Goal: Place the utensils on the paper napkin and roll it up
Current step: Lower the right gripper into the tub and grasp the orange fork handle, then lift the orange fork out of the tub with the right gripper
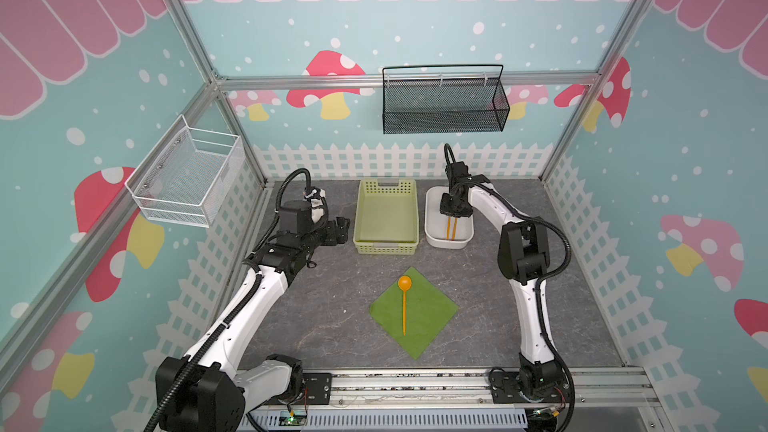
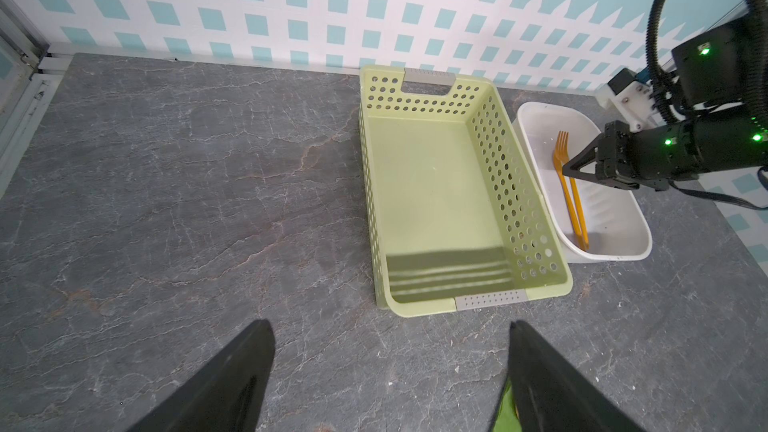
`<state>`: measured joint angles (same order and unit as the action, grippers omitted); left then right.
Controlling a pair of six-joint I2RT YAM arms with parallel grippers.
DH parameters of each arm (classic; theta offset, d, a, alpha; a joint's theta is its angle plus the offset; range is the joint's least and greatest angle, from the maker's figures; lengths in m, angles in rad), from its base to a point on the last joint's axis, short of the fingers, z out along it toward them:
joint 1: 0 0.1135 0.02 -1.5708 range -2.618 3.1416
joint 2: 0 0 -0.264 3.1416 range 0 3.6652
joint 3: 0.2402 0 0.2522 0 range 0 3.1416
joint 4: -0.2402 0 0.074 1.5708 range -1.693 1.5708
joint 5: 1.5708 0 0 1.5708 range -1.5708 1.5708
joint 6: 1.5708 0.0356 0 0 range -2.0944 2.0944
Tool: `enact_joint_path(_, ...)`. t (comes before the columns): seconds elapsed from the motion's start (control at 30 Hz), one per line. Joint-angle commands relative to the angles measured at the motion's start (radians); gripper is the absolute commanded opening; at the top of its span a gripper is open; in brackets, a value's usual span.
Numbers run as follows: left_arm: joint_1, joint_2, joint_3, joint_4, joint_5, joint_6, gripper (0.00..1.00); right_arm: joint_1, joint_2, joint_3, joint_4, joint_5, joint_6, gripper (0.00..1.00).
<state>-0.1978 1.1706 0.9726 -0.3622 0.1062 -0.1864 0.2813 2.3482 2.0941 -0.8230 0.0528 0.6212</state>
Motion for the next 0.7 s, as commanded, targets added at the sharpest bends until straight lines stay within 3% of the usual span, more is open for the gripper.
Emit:
enact_joint_path(0.0,-0.003,-0.016,-0.009,0.006,0.007,0.01,0.9,-0.004,-0.058,0.004,-0.039,0.015,-0.006,0.09)
enact_joint_path(0.67,-0.005,-0.029,-0.011,0.006,0.009,0.007,0.9,0.029,-0.186,-0.074,-0.076,0.03,-0.015,0.09)
